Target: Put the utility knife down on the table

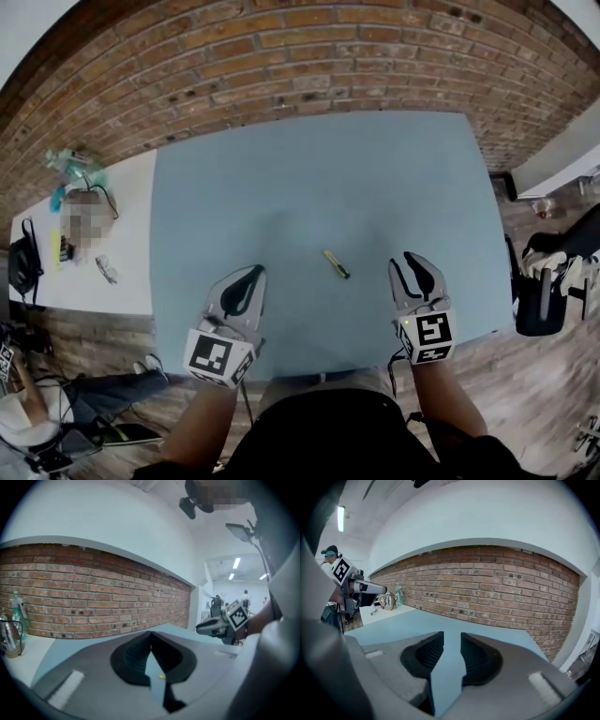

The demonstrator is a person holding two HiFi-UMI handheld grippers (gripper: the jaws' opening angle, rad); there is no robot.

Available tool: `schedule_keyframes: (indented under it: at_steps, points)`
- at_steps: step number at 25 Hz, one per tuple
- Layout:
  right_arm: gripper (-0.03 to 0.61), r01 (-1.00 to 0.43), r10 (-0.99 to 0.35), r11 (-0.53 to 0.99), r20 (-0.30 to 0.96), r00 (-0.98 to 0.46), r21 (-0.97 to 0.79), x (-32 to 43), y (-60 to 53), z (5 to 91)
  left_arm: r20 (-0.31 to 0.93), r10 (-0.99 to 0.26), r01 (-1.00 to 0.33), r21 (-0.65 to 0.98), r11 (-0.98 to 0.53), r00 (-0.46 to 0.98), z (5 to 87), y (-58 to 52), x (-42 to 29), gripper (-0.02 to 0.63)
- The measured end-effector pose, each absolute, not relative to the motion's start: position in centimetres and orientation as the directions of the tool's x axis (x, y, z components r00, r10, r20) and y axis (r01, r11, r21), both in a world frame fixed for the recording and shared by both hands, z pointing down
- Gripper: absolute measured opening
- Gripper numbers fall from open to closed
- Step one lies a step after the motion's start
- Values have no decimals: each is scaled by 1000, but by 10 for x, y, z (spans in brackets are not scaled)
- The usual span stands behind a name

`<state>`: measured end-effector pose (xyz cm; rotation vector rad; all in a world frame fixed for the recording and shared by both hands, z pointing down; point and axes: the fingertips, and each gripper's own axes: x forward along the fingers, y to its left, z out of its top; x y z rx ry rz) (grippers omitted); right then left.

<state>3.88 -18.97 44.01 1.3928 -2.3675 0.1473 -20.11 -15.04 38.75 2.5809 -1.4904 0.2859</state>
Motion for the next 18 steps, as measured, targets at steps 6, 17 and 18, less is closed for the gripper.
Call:
schedule_keyframes:
  at_steps: [6, 17, 18]
  points:
    - [118, -870, -851, 482, 292, -437, 102, 45, -190, 405, 196, -850, -869, 27, -494, 489, 366, -154, -199, -14]
    - [118, -863, -868, 493, 139, -477, 113, 43, -170, 343, 144, -843, -852, 0, -524, 519, 333, -148, -191, -14]
    - [118, -858, -865, 500, 124, -487, 115, 41, -166, 338, 142, -842, -850, -6, -527, 521, 331, -146, -191, -14]
